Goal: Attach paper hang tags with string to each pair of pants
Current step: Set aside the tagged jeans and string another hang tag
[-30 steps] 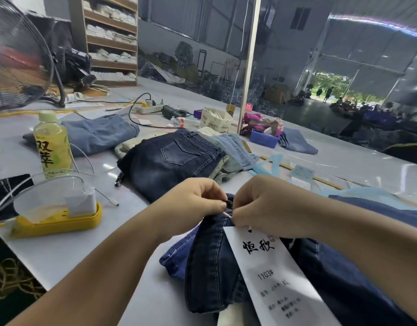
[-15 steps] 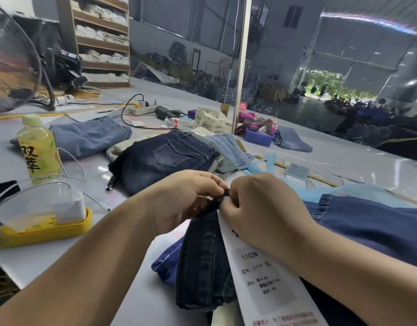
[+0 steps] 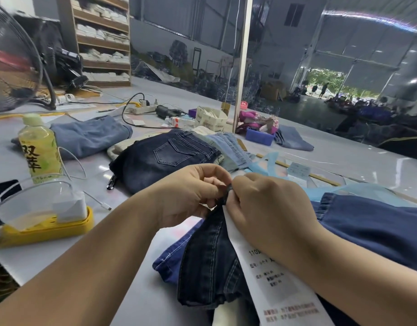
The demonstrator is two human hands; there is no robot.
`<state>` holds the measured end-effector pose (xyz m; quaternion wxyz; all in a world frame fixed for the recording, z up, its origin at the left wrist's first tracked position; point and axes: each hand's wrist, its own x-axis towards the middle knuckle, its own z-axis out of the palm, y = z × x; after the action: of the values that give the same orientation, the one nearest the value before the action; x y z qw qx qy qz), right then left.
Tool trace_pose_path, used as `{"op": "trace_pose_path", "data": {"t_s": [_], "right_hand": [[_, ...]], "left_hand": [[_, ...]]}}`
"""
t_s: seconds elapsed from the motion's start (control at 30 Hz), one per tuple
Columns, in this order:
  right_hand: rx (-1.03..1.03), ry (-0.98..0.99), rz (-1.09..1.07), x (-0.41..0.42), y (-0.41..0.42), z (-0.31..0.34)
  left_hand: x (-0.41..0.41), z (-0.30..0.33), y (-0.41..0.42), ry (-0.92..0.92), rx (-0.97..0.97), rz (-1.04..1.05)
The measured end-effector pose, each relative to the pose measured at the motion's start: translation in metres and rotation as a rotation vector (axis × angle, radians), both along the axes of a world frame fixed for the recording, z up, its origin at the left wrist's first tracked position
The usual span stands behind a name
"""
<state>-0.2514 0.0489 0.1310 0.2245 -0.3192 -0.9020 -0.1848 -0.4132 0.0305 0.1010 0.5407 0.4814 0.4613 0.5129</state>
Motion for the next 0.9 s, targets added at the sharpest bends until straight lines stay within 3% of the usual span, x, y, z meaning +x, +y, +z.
{"op": "trace_pose_path", "data": {"t_s": [0.27,0.4,0.5,0.7,0.83,0.9], "right_hand": [[-0.104,-0.031,0.086,0.002,0.008,0.006],[-0.207,-0.118,0.031,0.003,0.015,0.001],[-0.315,-0.109,0.036,0.003,0.016,0.007],[-0.667,-0.168,0.050,0.013,0.019,0.045],[-0.996,-0.002,0.094,0.021,0.030,0.058],[-1.155,0.065,0.118,0.026,0.035,0.063]], "left_hand": [[-0.001,-0.009,0.003,0.040,-0.033,-0.058],[0.000,-0.007,0.002,0.424,0.021,0.045],[0.000,-0.003,0.001,0.589,0.104,0.155],[0.004,0.008,-0.001,0.395,0.203,0.373],[0.018,0.020,-0.008,0.202,0.243,0.309],[0.024,0.024,-0.009,0.197,0.264,0.318]]}}
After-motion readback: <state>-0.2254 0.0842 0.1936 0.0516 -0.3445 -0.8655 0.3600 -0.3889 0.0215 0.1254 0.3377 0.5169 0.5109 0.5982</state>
